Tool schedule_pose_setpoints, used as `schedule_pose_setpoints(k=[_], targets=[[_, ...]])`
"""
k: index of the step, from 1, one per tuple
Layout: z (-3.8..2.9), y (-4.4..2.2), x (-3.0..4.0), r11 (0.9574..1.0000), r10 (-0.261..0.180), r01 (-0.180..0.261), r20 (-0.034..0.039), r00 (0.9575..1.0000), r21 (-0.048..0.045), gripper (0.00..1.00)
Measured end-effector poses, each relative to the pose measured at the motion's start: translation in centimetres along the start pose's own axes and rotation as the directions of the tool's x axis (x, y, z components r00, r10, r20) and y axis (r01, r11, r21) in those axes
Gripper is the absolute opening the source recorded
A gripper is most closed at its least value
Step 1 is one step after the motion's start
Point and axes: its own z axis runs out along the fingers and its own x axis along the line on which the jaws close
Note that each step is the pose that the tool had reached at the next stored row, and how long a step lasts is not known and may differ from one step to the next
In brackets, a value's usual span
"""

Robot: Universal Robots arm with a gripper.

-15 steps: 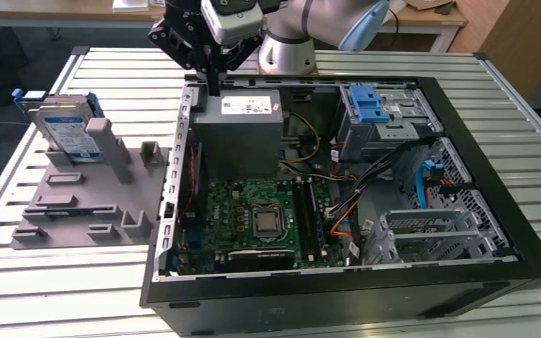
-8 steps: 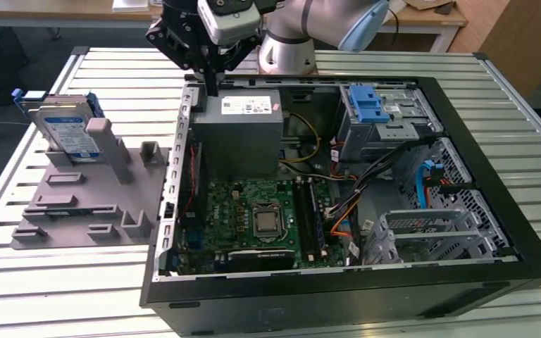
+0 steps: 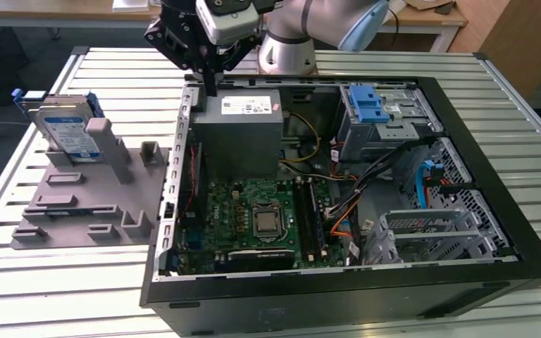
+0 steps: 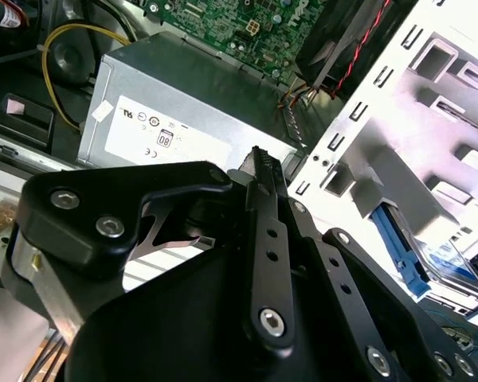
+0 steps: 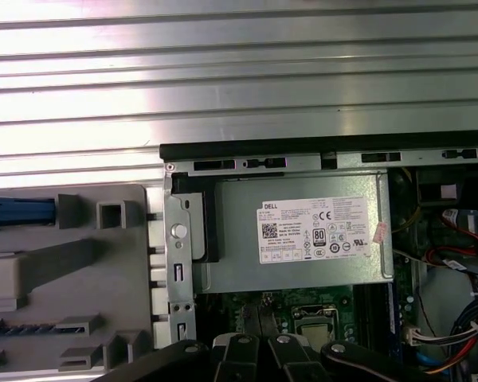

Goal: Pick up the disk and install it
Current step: 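Reach for the disk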

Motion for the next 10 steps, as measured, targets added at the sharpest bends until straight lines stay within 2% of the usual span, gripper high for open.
schedule_pose_setpoints(k=[10], targets=[[0.01,-0.06,0.82,1.0,0.0,0.0,0.0,1.0,0.0,0.11]])
